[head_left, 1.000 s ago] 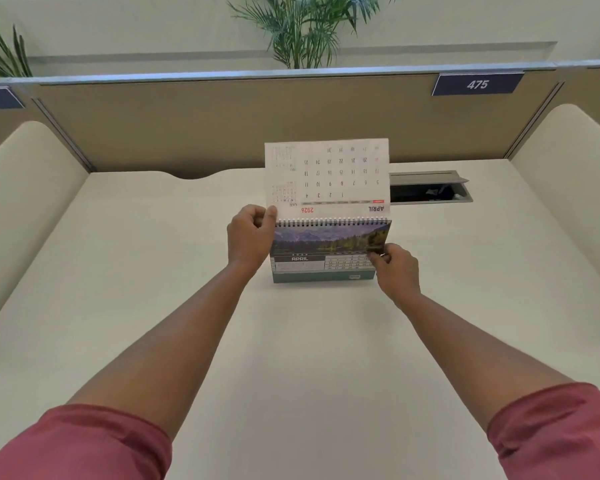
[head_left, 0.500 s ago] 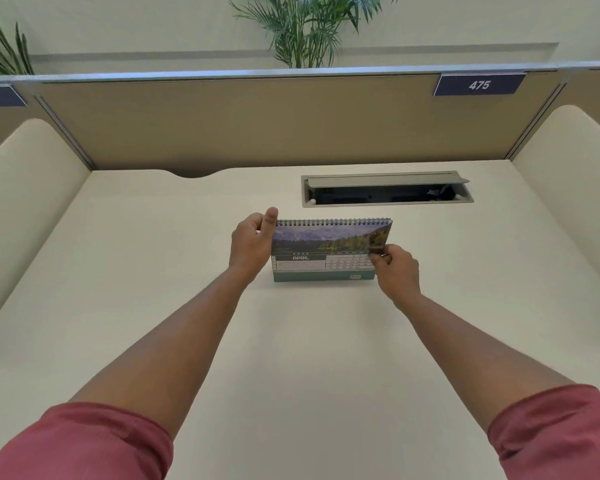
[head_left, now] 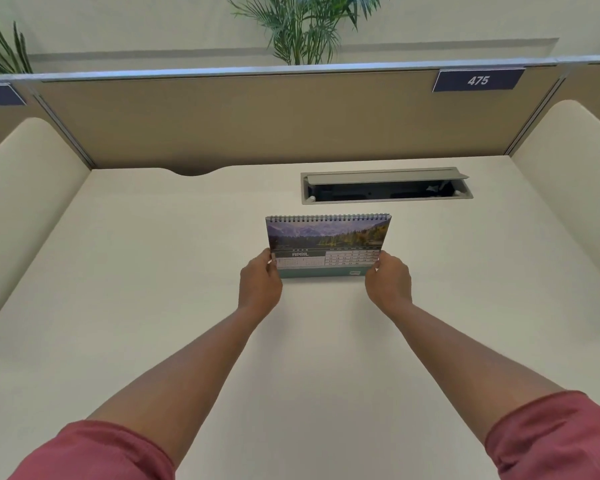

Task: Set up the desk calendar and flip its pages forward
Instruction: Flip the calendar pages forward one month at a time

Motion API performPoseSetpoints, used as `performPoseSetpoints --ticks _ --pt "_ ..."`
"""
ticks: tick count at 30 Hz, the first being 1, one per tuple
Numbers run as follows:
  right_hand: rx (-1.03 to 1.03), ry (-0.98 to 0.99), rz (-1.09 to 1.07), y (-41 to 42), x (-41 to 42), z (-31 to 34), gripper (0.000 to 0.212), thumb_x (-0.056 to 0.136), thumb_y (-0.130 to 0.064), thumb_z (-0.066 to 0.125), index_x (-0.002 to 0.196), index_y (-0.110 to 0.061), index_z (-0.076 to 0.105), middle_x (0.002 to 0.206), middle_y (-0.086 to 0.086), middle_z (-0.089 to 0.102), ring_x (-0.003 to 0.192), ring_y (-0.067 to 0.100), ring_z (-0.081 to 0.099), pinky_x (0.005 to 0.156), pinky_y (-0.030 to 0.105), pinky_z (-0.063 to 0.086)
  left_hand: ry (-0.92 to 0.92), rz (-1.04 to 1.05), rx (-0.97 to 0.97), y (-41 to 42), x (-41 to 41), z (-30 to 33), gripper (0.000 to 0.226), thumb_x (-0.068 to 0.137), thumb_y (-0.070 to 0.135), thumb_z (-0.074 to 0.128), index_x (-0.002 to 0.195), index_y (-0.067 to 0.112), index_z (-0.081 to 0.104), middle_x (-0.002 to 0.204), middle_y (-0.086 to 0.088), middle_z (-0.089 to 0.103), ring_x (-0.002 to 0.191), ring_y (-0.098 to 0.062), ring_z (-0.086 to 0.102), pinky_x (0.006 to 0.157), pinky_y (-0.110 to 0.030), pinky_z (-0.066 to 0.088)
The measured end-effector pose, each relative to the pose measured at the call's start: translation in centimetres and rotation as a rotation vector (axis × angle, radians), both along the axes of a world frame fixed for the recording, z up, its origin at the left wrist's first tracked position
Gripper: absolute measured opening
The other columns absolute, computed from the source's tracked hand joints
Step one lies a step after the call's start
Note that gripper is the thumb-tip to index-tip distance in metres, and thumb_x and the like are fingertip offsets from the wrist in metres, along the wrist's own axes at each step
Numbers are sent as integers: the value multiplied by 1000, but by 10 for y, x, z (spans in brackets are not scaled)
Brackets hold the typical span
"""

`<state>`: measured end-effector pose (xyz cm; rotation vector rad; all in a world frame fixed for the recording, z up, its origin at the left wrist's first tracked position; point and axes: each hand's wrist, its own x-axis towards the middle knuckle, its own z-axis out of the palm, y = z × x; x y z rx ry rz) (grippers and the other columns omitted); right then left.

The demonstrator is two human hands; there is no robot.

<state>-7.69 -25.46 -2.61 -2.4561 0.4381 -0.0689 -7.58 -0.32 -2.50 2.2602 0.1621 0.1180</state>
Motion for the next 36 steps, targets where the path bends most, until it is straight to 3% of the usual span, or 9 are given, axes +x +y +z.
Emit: performPoseSetpoints --ticks 4,7,10,13,17,20,26,30,36 --pt "-24 14 1 2 -2 2 24 92 -6 52 110 -7 67 104 12 72 79 24 54 65 27 41 -18 10 42 -8 -6 1 33 95 -2 43 113 9 69 101 -8 75 79 -22 56 58 -13 36" --pt "-14 26 -6 0 -3 2 22 92 -8 51 106 -7 68 103 12 73 79 25 52 65 28 39 -23 82 -22 -8 -9 2 30 95 0 47 109 8 71 96 -3 74 82 -24 62 60 -7 40" --pt "17 31 -10 -2 -4 2 24 91 -10 52 109 -8 68 103 13 74 81 26 55 66 28 39 -12 139 -158 -6 -11 3 7 94 17 69 98 12 68 88 2 72 81 -17 67 73 -25 53" --pt "81 32 -53 -4 -9 4 34 93 -12 54 125 -6 63 112 11 72 97 31 63 73 29 41 70 144 -255 -2 -5 0 22 83 24 83 81 13 64 72 3 61 64 -12 52 64 -24 46" --pt "121 66 -105 -12 -10 -4 39 94 -9 48 131 -9 61 125 10 68 112 32 62 83 32 46 207 109 -549 8 3 0 14 88 16 79 81 8 69 81 -8 72 75 -21 63 71 -35 54" --pt "148 59 -101 -20 -7 -12 38 95 -4 42 124 -9 66 124 12 68 110 33 61 83 32 46 333 87 -721 12 3 8 14 99 18 65 90 8 69 93 -12 76 85 -27 68 72 -33 57" --pt "382 44 -58 -31 2 -21 38 96 -5 44 124 -19 66 104 4 73 94 28 68 74 34 53 435 57 -848 19 5 17 23 106 30 53 102 12 67 95 -10 77 78 -23 68 65 -28 51" --pt "532 21 -96 -40 3 -25 29 96 -10 58 122 -18 67 92 5 74 79 22 65 75 40 56 332 74 -882 20 5 18 14 95 12 69 84 11 62 96 -19 71 86 -32 69 69 -34 61" --pt "594 13 -72 -43 6 -27 35 95 -8 60 128 -19 66 93 10 74 87 28 69 80 44 57 272 75 -823 25 6 16 16 89 0 74 80 8 62 91 -21 71 85 -34 69 71 -35 62"
